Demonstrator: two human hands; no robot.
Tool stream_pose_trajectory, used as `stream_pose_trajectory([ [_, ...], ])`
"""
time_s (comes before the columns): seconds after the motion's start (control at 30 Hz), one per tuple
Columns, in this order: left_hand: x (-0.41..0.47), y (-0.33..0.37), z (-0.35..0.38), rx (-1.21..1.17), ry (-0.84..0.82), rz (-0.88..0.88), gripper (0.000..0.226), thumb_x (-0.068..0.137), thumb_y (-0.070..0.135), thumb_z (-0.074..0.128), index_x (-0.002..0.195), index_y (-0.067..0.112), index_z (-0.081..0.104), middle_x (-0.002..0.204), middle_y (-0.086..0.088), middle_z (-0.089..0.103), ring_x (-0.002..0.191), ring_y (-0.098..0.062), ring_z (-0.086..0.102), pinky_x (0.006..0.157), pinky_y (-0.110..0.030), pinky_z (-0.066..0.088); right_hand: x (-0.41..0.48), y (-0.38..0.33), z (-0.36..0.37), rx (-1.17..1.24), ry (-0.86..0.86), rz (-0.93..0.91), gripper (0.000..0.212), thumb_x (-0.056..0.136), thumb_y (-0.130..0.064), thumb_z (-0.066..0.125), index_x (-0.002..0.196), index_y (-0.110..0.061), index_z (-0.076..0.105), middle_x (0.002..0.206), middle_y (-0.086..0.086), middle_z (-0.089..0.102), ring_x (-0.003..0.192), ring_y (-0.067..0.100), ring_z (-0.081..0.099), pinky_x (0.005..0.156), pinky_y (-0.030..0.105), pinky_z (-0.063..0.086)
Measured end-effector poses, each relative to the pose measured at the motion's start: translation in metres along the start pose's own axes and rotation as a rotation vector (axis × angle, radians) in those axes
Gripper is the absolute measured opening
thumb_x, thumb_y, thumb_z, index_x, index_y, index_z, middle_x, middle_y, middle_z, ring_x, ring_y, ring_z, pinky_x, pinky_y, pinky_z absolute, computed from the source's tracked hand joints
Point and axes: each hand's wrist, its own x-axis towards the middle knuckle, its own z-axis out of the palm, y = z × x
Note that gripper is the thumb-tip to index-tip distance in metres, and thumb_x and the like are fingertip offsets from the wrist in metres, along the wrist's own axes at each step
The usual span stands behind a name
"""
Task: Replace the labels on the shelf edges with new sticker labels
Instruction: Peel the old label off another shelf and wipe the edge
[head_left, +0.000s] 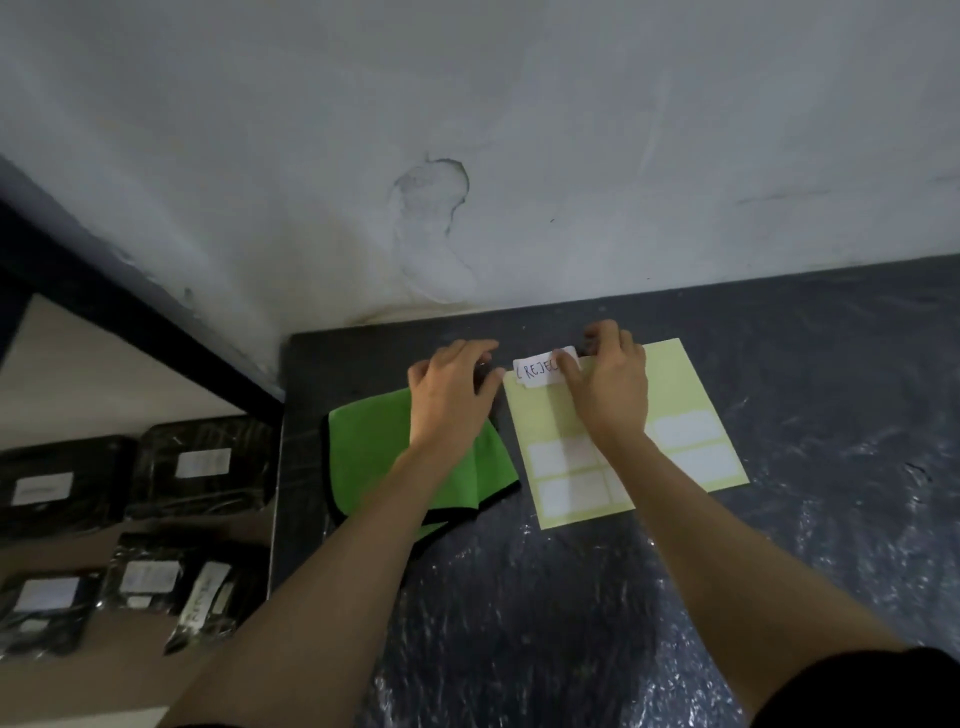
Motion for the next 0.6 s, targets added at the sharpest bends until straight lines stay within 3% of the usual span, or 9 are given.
stream_pose_trajectory([
  [0.13,-0.019,-0.020,-0.030,0.203,0.070,-0.090,0.038,0.093,0.040,0.048,0.128,0.026,0.052,0.123,0.006,0.057,0.119,-0.014,0.045,0.100,-0.034,0.020,-0.026,-0.016,-0.010,-0.008,0.053,-0.055,0.029,0.091,-0.029,0.055,0.109,-0.007,0.052,0.110,0.010,0.055,0.103,0.028,0.046,0.080,0.035,0.036],
  [0.23,-0.033,-0.033,-0.044,0.345,-0.049,-0.183,0.046,0.089,0.037,0.052,0.132,0.023,0.048,0.130,0.001,0.053,0.125,-0.019,0.038,0.103,-0.042,0.021,-0.060,-0.024,-0.011,-0.037,-0.050,-0.089,0.023,0.092,-0.027,0.053,0.106,-0.009,0.053,0.105,0.008,0.058,0.100,0.026,0.046,0.080,0.036,0.036],
  [0.3,-0.039,-0.033,-0.050,0.358,-0.104,-0.167,0.036,0.088,0.030,0.055,0.122,0.018,0.058,0.122,-0.006,0.055,0.118,-0.024,0.042,0.101,-0.042,0.025,-0.083,-0.029,-0.013,0.016,-0.127,-0.114,0.024,0.093,-0.028,0.052,0.107,-0.009,0.054,0.106,0.007,0.059,0.102,0.024,0.046,0.083,0.036,0.038],
  [0.47,-0.058,0.006,-0.070,-0.047,-0.129,-0.043,0.022,0.085,0.026,0.068,0.099,0.008,0.068,0.094,-0.009,0.055,0.090,-0.024,0.054,0.077,-0.031,0.037,-0.118,-0.046,-0.038,0.339,-0.264,-0.051,0.030,0.095,-0.030,0.050,0.120,-0.015,0.056,0.119,0.002,0.058,0.112,0.017,0.050,0.095,0.033,0.041],
  [0.6,-0.095,0.043,-0.094,-0.303,-0.120,0.044,0.012,0.083,0.026,0.070,0.083,0.014,0.067,0.078,0.001,0.054,0.068,-0.006,0.049,0.062,-0.016,0.034,-0.142,-0.058,-0.079,0.497,-0.267,0.052,0.027,0.091,-0.033,0.057,0.113,-0.017,0.059,0.107,0.002,0.064,0.094,0.014,0.058,0.073,0.020,0.046],
])
